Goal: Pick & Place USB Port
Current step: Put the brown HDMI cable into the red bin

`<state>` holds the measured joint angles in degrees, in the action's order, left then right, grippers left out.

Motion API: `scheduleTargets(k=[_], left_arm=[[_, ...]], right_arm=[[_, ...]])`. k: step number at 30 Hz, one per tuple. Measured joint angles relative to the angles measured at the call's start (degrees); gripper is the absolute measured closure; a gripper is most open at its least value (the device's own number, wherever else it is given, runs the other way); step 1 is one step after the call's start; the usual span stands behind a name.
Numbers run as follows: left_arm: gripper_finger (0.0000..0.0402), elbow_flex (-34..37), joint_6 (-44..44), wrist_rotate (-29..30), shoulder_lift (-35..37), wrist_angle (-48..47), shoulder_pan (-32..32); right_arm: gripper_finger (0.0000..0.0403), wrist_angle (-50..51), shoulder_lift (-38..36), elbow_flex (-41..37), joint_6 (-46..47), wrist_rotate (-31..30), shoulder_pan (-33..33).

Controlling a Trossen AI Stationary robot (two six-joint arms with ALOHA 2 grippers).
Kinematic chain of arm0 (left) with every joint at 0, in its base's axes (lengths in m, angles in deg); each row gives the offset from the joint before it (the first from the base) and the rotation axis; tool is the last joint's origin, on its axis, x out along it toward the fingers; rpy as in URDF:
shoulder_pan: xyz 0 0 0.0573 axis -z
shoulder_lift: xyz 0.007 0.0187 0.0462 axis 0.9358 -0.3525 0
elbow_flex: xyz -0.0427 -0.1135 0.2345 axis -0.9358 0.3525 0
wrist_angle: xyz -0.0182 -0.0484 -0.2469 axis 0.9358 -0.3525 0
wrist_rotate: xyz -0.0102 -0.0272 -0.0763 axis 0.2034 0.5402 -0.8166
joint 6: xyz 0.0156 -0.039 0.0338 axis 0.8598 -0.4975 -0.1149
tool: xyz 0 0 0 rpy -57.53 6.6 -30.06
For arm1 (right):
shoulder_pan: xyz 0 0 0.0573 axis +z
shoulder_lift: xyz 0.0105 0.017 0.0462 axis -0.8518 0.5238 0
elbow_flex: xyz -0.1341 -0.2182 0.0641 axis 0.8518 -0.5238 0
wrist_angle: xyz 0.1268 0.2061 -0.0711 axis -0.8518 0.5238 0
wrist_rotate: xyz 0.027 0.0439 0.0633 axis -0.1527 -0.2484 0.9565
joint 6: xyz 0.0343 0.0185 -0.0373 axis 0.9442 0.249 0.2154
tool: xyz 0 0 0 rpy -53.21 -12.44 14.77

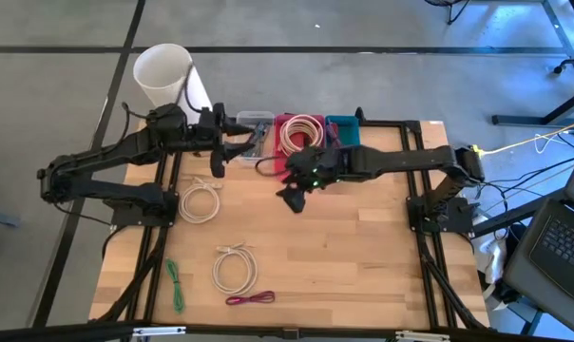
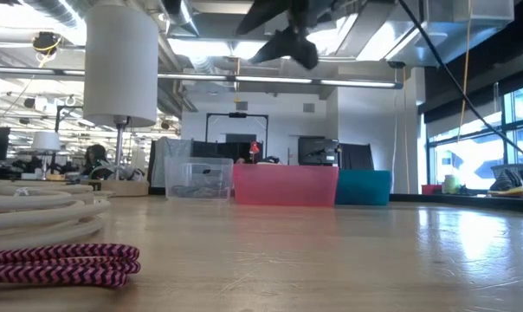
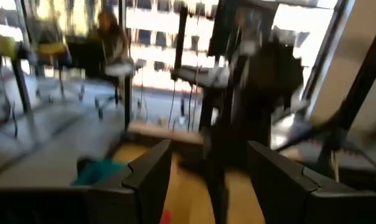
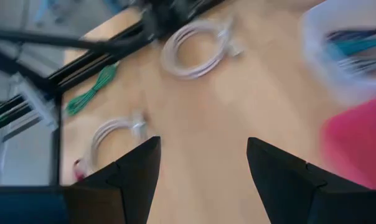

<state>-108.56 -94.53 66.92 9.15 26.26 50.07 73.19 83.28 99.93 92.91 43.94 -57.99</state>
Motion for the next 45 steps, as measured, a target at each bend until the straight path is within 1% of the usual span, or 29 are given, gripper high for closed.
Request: scheduleTargets(k=[3,9,12,15,22,27,30,35,42,45], left_arm=[[0.0201,0.0,-1.4,0.0,0.2,-9.1,0.0],[0.0201,0.0,-2.5,0.0,-0.1,-23.9,0.8],[0.0201,0.0,-0.3,0.4,-0.4,-31.5,1.5],[0.0201,0.0,3.2,2.5,-1.7,-38.6,2.6],[0.0201,0.0,9.0,7.5,-7.8,-53.3,5.0],[0.0201,0.0,9.5,9.0,-14.0,-59.8,5.8],[0.0201,0.0,4.2,8.8,-17.7,-61.7,5.8],[0.0201,1.3,-13.6,8.1,-22.5,-61.9,6.2],[0.0201,9.8,-30.1,6.7,-24.1,-58.5,9.7],[0.0201,13.2,-35.2,6.1,-24.1,-55.5,11.0]], right_arm=[[0.0162,3.2,-3.2,0.0,-1.3,-4.4,-0.4],[0.0162,10.9,-10.0,0.0,-4.6,-15.9,-0.6],[0.0162,16.2,-12.6,0.0,-4.5,-21.2,-0.7],[0.0162,20.8,-15.0,0.0,-3.7,-25.7,-0.6],[0.0162,26.5,-19.0,0.0,-0.8,-30.6,-0.7],[0.0162,27.3,-20.0,0.0,-0.3,-30.8,-0.7],[0.0162,28.0,-20.0,0.0,0.2,-30.9,-0.7],[0.0162,30.7,-20.0,0.0,2.5,-30.7,-0.7],[0.0162,32.3,-20.0,0.0,3.1,-30.5,-0.5],[0.0162,32.3,-20.0,0.0,3.0,-30.5,-0.5]])
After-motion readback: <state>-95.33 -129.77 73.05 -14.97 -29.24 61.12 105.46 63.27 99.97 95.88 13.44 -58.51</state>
